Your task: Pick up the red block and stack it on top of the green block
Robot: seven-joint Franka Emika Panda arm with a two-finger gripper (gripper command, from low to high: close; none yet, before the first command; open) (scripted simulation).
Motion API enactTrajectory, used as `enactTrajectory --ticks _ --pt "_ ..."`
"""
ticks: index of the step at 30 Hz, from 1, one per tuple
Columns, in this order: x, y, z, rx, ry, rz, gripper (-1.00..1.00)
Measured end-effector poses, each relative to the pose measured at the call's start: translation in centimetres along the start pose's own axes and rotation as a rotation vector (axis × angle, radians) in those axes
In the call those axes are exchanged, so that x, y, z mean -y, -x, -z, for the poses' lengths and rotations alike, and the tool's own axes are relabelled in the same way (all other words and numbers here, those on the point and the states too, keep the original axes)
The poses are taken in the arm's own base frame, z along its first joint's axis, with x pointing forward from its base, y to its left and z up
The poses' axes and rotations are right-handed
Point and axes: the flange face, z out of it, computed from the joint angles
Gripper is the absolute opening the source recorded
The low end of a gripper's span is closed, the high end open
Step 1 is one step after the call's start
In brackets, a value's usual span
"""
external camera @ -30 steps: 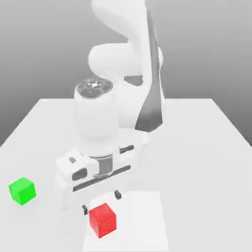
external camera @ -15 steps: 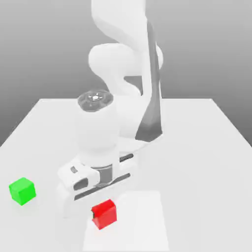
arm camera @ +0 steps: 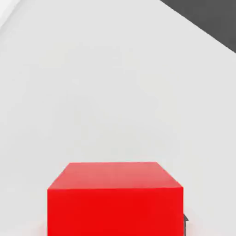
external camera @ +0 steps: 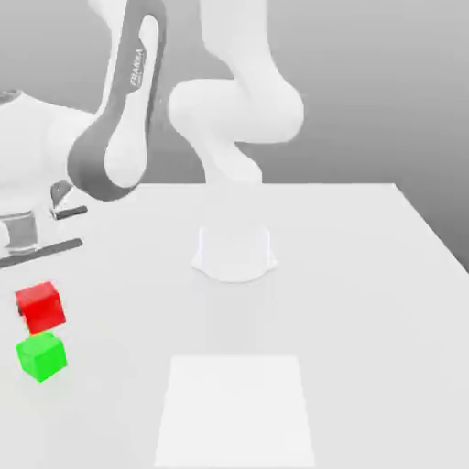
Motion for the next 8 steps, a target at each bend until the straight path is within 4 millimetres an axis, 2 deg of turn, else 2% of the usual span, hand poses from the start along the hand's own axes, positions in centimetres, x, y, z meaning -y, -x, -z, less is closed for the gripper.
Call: enactTrajectory --ticks 4,5,8 --pt "0.2 -0.2 -4.0 -0.001 -0.001 0.023 -1.0" --pt "0.2 -0.1 -5.0 0.0 -0.001 0.023 1.0" --pt "0.2 -0.1 -5.0 0.0 -0.001 0.023 1.0"
